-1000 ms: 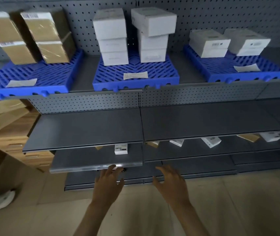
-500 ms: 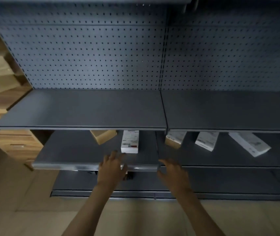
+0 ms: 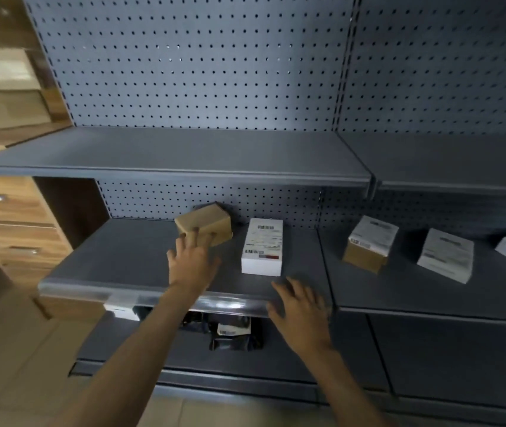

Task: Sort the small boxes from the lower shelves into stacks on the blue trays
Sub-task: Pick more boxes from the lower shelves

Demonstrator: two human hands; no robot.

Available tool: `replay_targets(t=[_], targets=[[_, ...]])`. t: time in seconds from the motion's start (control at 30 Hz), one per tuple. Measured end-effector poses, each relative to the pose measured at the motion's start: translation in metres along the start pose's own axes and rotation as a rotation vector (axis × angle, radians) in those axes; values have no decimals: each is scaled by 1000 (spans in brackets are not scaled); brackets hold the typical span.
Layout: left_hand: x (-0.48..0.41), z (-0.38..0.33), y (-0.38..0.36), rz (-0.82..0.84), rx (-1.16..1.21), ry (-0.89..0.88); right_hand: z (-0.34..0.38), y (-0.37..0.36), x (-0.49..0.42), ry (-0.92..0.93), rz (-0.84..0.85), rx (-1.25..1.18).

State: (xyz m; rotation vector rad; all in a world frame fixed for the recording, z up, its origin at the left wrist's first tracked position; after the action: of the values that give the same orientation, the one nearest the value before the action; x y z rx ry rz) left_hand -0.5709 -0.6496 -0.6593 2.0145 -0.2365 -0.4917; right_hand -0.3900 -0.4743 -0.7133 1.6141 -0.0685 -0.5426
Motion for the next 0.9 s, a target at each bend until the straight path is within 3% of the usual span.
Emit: replay_targets(t=[0.2, 0.5, 0.57, 0.9], targets=[[-52, 30, 0, 70, -40, -26, 1, -28, 5, 32, -1, 27], [-94, 68, 12, 203, 99, -237, 1, -35, 2, 41, 41, -10], [-94, 71, 9, 179, 53, -281, 1, -36, 2, 47, 34, -1], [-47, 29, 2, 2, -56, -161, 0, -44, 2, 67, -45, -2]])
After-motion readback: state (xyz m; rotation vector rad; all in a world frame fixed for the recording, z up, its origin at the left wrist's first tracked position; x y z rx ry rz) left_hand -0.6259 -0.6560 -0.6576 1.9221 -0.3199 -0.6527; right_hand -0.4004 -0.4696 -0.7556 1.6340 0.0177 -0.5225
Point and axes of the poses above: each hand's wrist, its own x-axis away from the middle knuckle, its own y-axis out of the back of the hand, z = x × y, the point moved 2 cm from there along -x, towards the middle knuckle, and after that the axes turned 15 degrees about x, right-handed, at the moved point
